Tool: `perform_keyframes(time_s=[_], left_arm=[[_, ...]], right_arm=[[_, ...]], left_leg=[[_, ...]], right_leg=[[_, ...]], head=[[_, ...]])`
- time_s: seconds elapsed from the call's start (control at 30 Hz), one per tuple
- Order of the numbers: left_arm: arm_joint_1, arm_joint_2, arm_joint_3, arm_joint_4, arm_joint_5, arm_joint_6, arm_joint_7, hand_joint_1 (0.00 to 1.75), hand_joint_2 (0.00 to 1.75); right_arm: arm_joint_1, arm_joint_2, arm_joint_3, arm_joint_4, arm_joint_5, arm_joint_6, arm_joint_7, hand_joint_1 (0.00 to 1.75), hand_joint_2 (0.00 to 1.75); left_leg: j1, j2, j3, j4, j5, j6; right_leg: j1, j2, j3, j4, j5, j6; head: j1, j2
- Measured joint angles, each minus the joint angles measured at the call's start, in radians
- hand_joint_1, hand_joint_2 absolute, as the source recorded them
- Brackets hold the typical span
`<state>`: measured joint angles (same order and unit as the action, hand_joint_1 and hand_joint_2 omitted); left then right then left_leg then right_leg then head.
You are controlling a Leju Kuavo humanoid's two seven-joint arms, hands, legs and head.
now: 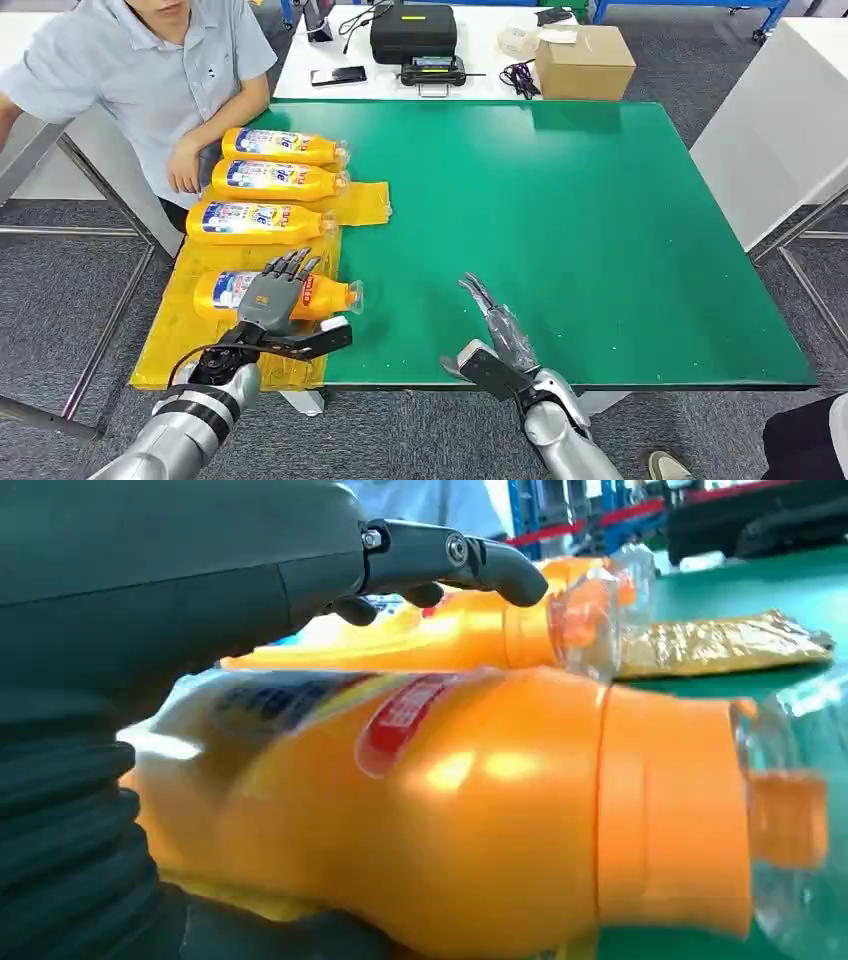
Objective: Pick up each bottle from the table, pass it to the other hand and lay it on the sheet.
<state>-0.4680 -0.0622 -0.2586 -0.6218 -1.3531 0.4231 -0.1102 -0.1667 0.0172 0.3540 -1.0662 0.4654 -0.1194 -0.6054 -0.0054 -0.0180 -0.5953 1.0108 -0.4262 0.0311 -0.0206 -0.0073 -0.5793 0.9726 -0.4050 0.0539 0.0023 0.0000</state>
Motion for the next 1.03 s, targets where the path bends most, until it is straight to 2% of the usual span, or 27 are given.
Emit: perform_keyframes(time_s=[0.4, 0.6, 0.67, 0.83, 1.03], left_arm=[[-0.021, 0.017, -0.048, 0.007, 0.037, -0.057, -0.01, 0.0, 1.75], [-0.007, 0.018, -0.08, -0.007, 0.053, 0.02, -0.019, 0.0, 1.75], [0.024, 0.019, -0.098, -0.054, 0.09, 0.045, -0.031, 0.0, 1.75], [0.189, 0.026, -0.167, -0.302, 0.14, 0.109, -0.029, 0.0, 1.75], [0.266, 0.039, -0.208, -0.459, 0.139, 0.122, -0.028, 0.0, 1.75]], right_arm=[[0.0, 0.001, -0.018, 0.005, 0.014, 0.006, 0.0, 0.0, 1.75], [0.002, 0.001, -0.024, 0.006, 0.023, 0.004, 0.0, 0.0, 1.75], [0.01, 0.001, -0.031, 0.005, 0.028, -0.002, 0.001, 0.0, 1.75], [0.06, -0.002, -0.054, -0.018, 0.037, -0.019, 0.008, 0.0, 1.75], [0.084, -0.003, -0.064, -0.031, 0.037, -0.023, 0.008, 0.0, 1.75]], left_leg=[[0.0, 0.0, 0.002, 0.0, 0.0, 0.0], [0.0, 0.0, 0.002, 0.0, 0.0, 0.0], [0.0, 0.0, 0.002, 0.0, 0.0, 0.0], [0.0, 0.002, -0.007, 0.0, 0.0, 0.0], [0.0, 0.002, -0.012, 0.001, 0.0, 0.0]], right_leg=[[0.0, 0.0, 0.002, 0.0, 0.0, 0.0], [0.0, 0.0, 0.002, 0.0, 0.0, 0.0], [0.0, 0.0, 0.001, 0.0, 0.0, 0.0], [0.0, 0.001, -0.008, 0.0, 0.0, 0.0], [0.0, 0.001, -0.013, 0.0, 0.0, 0.0]], head=[[0.0, 0.0], [0.0, 0.0], [0.0, 0.0], [0.0, 0.0], [0.0, 0.0]])
